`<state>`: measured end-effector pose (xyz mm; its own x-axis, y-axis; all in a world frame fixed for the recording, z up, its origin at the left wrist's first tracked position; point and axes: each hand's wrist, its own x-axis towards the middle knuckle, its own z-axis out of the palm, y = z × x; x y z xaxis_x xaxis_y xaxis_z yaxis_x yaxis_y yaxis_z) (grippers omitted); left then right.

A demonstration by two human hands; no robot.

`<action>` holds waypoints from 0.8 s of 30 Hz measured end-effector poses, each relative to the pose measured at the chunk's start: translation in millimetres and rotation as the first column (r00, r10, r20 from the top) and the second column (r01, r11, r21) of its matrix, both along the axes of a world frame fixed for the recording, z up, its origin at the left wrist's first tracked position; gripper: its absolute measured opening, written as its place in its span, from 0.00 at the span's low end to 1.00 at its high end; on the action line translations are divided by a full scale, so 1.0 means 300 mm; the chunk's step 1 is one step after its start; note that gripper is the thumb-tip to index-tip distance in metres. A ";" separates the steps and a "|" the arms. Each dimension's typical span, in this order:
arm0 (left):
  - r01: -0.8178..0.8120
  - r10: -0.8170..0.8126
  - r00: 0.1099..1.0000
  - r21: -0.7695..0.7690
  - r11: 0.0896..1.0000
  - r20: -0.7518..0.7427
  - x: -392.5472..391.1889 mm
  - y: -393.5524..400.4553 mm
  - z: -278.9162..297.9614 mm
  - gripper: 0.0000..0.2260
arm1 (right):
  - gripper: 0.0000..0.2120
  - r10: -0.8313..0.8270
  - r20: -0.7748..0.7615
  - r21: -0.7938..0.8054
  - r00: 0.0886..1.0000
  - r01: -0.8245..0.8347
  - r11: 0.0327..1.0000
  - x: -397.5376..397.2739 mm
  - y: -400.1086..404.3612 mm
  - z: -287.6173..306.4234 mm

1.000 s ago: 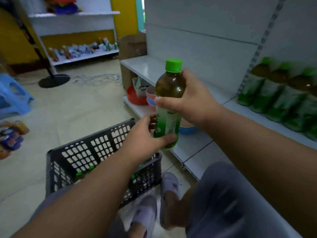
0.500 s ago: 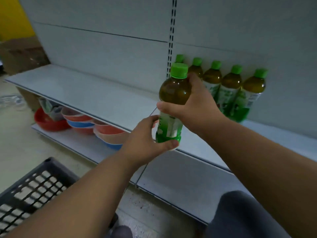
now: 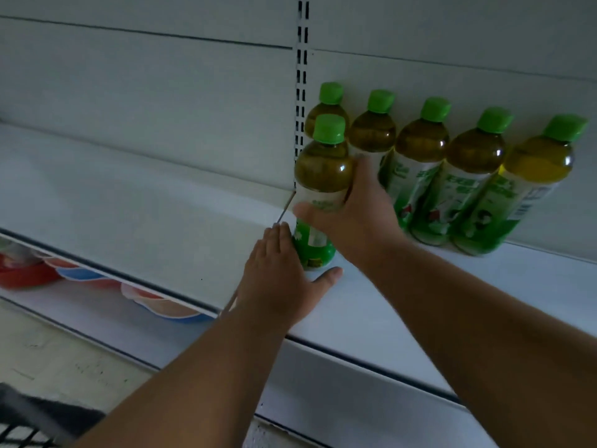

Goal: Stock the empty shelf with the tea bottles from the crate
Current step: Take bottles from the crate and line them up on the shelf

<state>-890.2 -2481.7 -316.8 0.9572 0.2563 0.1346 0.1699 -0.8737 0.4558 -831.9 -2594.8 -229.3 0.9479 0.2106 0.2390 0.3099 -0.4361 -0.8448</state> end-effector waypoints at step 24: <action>0.047 -0.030 0.993 0.146 0.988 -0.114 0.003 0.004 -0.014 0.49 | 0.41 -0.158 0.101 -0.273 0.982 0.180 0.945 0.000 -0.029 -0.046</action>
